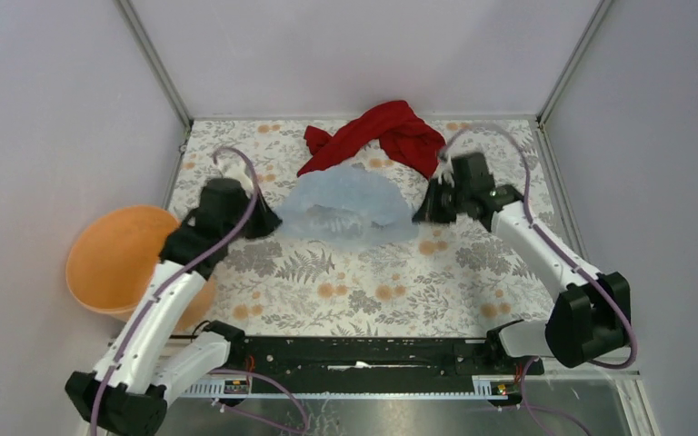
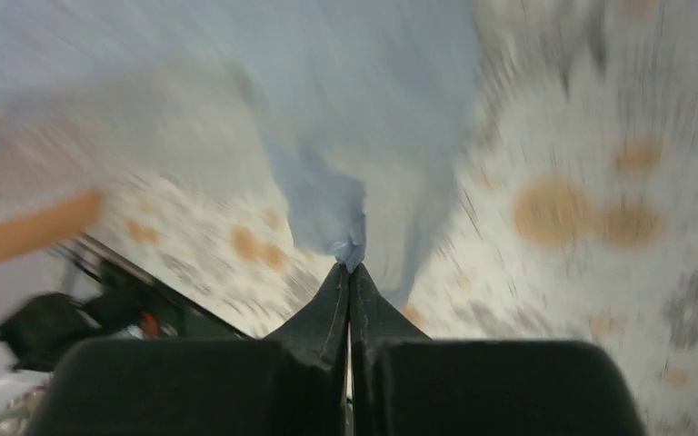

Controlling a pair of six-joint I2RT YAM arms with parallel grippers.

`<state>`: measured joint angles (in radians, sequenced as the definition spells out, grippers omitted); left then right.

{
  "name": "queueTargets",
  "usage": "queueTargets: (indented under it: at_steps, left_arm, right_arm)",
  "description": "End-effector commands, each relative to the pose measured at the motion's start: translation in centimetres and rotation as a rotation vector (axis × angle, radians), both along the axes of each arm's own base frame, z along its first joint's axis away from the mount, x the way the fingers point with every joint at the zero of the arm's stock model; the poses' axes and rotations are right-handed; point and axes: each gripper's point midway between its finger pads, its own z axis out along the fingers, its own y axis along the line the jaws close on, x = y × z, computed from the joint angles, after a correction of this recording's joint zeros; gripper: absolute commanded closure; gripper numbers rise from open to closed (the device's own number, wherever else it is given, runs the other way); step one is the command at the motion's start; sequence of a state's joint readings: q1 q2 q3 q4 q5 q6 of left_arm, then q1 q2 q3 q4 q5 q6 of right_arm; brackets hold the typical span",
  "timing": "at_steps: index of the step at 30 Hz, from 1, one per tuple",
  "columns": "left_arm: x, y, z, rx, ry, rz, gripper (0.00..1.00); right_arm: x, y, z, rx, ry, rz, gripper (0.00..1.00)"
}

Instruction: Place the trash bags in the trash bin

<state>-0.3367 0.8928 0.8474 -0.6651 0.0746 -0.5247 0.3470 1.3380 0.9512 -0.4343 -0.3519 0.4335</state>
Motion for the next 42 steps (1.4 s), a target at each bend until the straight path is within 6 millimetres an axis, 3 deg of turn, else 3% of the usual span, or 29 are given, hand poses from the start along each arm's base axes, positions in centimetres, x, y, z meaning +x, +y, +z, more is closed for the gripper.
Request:
queueTargets:
  at_steps: [1,4,7,9,11,13,16,20,26,30,32,33,34,35,36,37,38,40,41,42]
  left_arm:
    - [4.2,-1.5,22.2,-0.151,-0.537,-0.031,1.00]
    - [3.5,-1.1,31.4,-0.203,-0.732,-0.027,1.00]
    - [0.5,-1.6,39.0,-0.289,-0.927,-0.105,1.00]
    - [-1.3,-1.8,42.0,-0.328,-1.018,-0.153,1.00]
    - [-1.8,-1.4,42.6,-0.324,-1.040,-0.139,1.00]
    - [-1.0,-0.9,41.1,-0.285,-1.010,-0.109,1.00]
    - [0.5,-0.6,37.0,-0.237,-0.922,-0.071,1.00]
    - [1.9,0.0,30.5,-0.169,-0.789,-0.018,1.00]
    - [2.8,3.5,20.4,0.010,-0.521,0.155,1.00]
    - [4.3,4.3,18.0,0.028,-0.442,0.252,1.00]
    - [7.2,2.9,17.7,-0.010,-0.407,0.265,1.00]
    - [9.4,0.9,18.5,-0.064,-0.401,0.220,1.00]
    - [11.4,-1.8,19.8,-0.132,-0.392,0.123,1.00]
    - [13.0,-5.2,22.5,-0.214,-0.382,-0.012,1.00]
    - [13.5,-8.1,26.3,-0.281,-0.385,-0.126,1.00]
    - [12.8,-11.0,30.1,-0.314,-0.432,-0.210,1.00]
    - [10.8,-13.3,35.0,-0.305,-0.560,-0.269,1.00]
    - [3.7,-17.3,41.8,-0.247,-0.849,-0.419,1.00]
    - [0.0,-17.0,44.4,-0.284,-0.956,-0.459,1.00]
    - [-1.8,-16.9,44.6,-0.328,-0.993,-0.491,1.00]
  right_arm:
    - [6.4,2.6,21.6,0.162,-0.540,0.056,1.00]
    - [6.2,2.2,29.0,0.208,-0.690,0.030,1.00]
    - [4.6,1.5,34.6,0.264,-0.822,0.011,1.00]
    - [3.4,1.4,36.9,0.305,-0.881,0.017,1.00]
    - [2.8,1.4,37.8,0.332,-0.911,0.027,1.00]
    - [2.8,1.5,36.9,0.332,-0.907,0.033,1.00]
    - [3.6,1.7,33.1,0.301,-0.834,0.024,1.00]
    - [4.5,2.5,27.8,0.296,-0.726,0.039,1.00]
    - [4.3,4.6,19.3,0.366,-0.475,0.073,1.00]
    - [5.8,5.5,14.7,0.393,-0.306,-0.001,1.00]
    - [8.4,6.5,14.0,0.447,-0.229,-0.091,1.00]
    - [10.0,7.5,14.3,0.488,-0.201,-0.105,1.00]
    - [12.1,8.7,17.2,0.551,-0.205,-0.097,1.00]
    - [13.5,10.2,19.8,0.619,-0.184,-0.066,1.00]
    - [14.1,11.5,23.2,0.697,-0.190,-0.005,1.00]
    - [13.7,12.5,28.0,0.773,-0.261,0.077,1.00]
    - [12.4,12.9,33.0,0.808,-0.396,0.151,1.00]
    - [8.1,12.5,40.8,0.758,-0.714,0.248,1.00]
    - [6.1,12.2,42.9,0.716,-0.838,0.254,1.00]
    - [3.9,11.6,44.4,0.696,-0.935,0.276,1.00]
